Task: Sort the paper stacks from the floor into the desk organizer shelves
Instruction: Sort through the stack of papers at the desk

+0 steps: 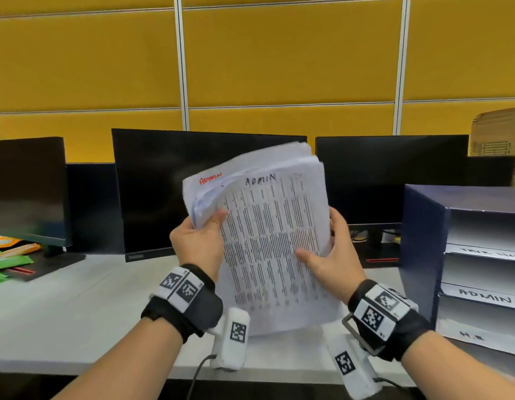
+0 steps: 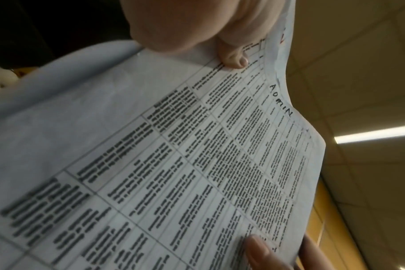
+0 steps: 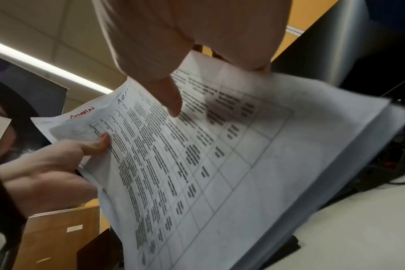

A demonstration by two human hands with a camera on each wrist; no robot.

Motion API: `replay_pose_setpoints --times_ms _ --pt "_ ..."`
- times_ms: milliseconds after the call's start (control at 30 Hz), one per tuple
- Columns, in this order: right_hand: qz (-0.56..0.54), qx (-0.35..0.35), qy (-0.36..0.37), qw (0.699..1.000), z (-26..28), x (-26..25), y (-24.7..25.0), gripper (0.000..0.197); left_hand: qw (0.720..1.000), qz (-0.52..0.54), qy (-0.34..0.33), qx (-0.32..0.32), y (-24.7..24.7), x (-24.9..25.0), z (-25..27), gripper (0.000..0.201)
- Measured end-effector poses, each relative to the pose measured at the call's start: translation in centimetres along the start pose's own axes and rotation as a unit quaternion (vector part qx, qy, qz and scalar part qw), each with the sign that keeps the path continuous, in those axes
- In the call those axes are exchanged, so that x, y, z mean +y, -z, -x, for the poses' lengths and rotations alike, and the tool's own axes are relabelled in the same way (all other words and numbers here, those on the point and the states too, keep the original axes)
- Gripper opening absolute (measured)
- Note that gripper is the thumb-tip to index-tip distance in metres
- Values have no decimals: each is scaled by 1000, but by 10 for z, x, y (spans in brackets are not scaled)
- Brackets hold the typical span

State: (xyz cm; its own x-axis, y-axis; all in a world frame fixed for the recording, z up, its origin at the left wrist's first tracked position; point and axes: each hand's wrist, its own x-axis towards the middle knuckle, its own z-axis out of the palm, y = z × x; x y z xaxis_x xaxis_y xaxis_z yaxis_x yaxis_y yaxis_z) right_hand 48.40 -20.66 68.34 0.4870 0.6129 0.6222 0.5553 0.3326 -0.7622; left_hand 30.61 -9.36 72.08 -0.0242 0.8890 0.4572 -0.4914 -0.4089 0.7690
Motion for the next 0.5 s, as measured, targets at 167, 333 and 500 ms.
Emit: replay_pose_setpoints --times_ms 167,333,500 --pt "6 -3 25 1000 -1 1 -3 63 999 34 12 30 -1 10 -14 16" --pt "90 -29 87 992 5 14 -1 53 994 42 56 89 11 2 -20 10" --pt "170 -166 -8 971 9 17 3 37 991 64 90 80 20 -2 -23 9"
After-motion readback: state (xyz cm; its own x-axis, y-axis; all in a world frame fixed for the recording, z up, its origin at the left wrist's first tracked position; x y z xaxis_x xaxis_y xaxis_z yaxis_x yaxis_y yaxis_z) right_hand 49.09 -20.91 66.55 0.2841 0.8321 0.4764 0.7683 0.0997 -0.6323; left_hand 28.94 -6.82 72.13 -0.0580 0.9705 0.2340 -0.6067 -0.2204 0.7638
